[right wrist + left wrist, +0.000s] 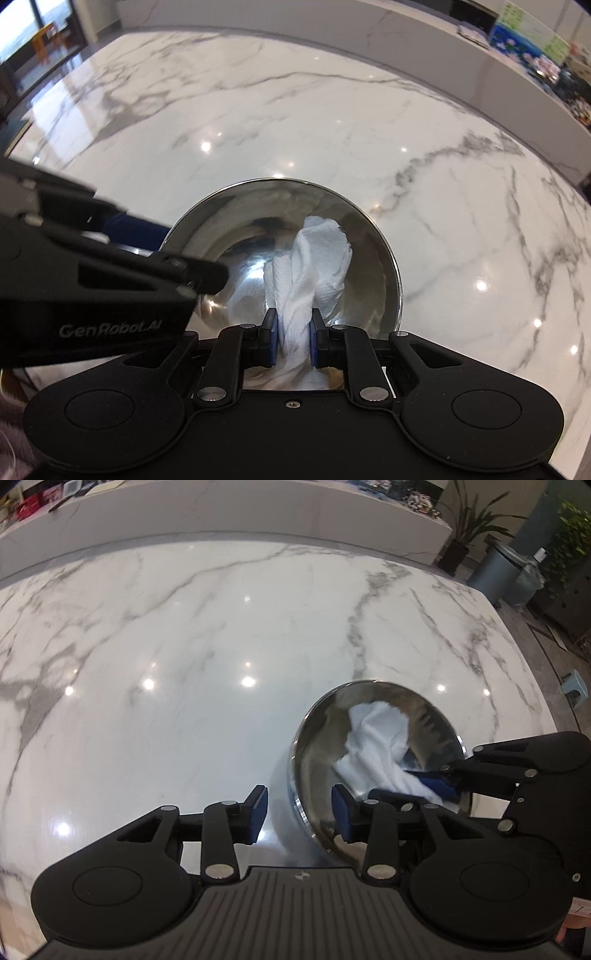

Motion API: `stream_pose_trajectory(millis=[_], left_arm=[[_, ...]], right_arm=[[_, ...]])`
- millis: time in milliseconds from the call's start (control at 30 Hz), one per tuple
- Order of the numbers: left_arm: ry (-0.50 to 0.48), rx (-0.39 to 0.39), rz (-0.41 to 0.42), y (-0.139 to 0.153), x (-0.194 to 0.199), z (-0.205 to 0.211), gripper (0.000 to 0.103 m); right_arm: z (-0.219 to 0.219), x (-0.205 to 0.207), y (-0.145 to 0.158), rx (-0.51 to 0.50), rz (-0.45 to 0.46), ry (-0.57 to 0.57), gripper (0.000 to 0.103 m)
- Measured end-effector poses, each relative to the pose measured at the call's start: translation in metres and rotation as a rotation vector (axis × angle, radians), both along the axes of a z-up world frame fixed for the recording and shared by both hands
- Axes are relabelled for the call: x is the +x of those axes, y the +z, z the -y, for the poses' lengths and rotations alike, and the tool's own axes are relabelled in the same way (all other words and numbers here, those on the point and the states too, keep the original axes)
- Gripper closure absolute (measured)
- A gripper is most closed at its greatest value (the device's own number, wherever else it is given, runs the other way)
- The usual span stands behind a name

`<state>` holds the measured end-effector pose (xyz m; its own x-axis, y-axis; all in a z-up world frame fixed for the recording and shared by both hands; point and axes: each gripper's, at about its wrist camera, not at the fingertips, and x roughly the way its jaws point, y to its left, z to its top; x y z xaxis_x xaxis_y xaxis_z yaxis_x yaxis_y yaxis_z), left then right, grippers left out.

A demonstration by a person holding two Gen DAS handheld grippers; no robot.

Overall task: Clean bowl
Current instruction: 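Keep wiping the bowl bottom with the cloth in the right gripper while the left gripper holds the rim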

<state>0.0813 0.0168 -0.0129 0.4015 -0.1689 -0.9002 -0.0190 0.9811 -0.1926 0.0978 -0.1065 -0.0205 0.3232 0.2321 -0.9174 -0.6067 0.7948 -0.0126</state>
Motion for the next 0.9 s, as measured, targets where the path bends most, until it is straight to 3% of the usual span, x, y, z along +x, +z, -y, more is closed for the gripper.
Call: stream_pose_trajectory(millis=[267, 400, 533, 667, 800, 900], left_arm=[[0.013, -0.04, 0.021, -0.0051, -0.0016, -0.0024, 0.063], [0.023, -0.052, 0.027, -0.0056, -0.0036, -0.0041, 0.053], [0.055, -0.062, -0.002, -0.0055, -0.0051, -0.0079, 0.052], [0.046, -0.06, -0.009, -0.0064, -0.0052, -0.0088, 0.073], [0.016, -0.058, 0.003, -0.0056, -0.0044, -0.0061, 0.082], [-0.017, -0.004, 0.031, -0.0028, -0.0028, -0.0024, 0.082]], right_arm=[[-0.001, 0.001, -0.0003, 0.0, 0.008, -0.008, 0.088], [-0.001, 0.0006, -0.0009, -0.002, 0.011, 0.0, 0.088], [-0.0024, -0.0005, -0.0007, -0.01, 0.016, 0.009, 0.088], [-0.0018, 0.0, -0.0002, -0.009, 0.015, 0.015, 0.088], [-0.0037, -0.0013, 0.0003, -0.032, 0.022, 0.055, 0.088], [-0.008, -0.0049, 0.001, -0.078, 0.039, 0.115, 0.088]])
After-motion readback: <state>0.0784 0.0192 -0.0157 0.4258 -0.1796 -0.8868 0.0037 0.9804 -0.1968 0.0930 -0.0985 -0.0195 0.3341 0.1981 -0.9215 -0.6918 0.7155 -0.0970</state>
